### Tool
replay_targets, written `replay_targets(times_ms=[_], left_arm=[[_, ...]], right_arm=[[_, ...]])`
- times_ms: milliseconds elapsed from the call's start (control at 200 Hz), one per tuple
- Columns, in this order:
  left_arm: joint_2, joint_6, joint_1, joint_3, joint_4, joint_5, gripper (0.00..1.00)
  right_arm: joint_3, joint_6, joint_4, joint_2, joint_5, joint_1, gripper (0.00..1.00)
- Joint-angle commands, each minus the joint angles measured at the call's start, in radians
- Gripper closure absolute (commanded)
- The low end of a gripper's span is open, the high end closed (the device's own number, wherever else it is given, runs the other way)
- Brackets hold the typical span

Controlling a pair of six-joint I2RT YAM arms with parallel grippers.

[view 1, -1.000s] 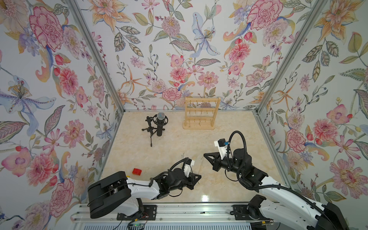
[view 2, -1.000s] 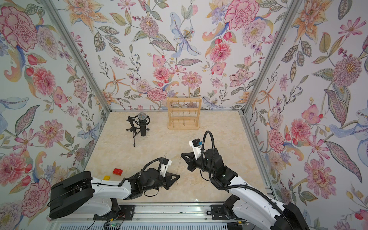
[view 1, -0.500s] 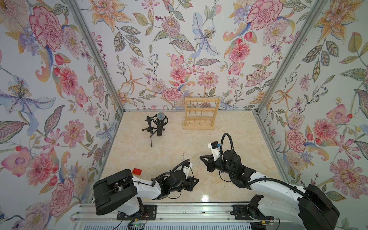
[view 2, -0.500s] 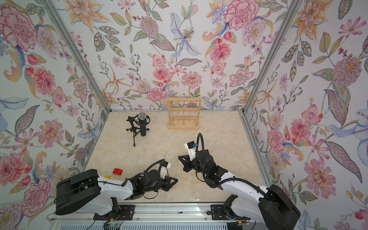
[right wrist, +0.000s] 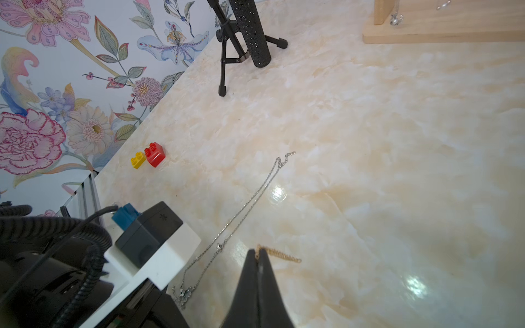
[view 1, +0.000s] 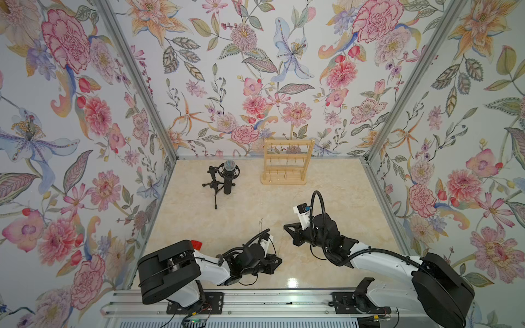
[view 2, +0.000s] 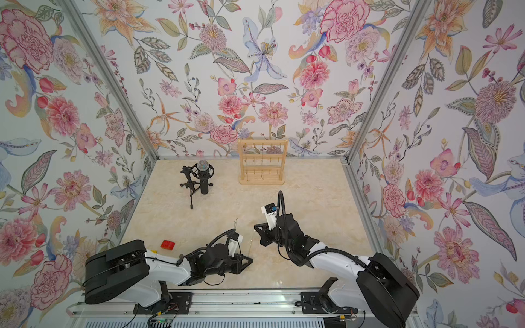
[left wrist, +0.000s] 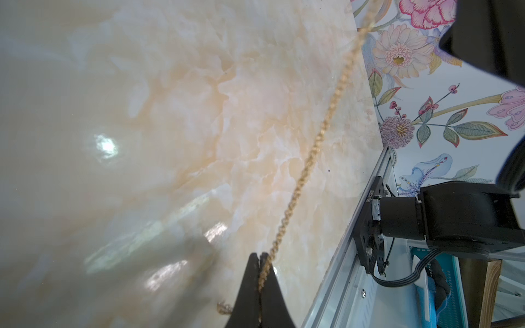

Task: Take the necklace off the jewelry display stand
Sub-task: Place the necklace at the center of the board.

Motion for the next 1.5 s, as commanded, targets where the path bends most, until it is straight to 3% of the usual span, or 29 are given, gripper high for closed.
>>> replay_targets(times_ms=[0,1496], left_arm=[[-0.004,-0.024,-0.015,-0.015,-0.041,0.007,1.00],[0.164,-0.018,0.046,0.083,-0.162,0.084,1.00]], right_arm=[[0.033,0.015,0.042,0.031,0.013,0.005,1.00],[0.239,0.058,0.090,0.424,0.006,-0.028,1.00]])
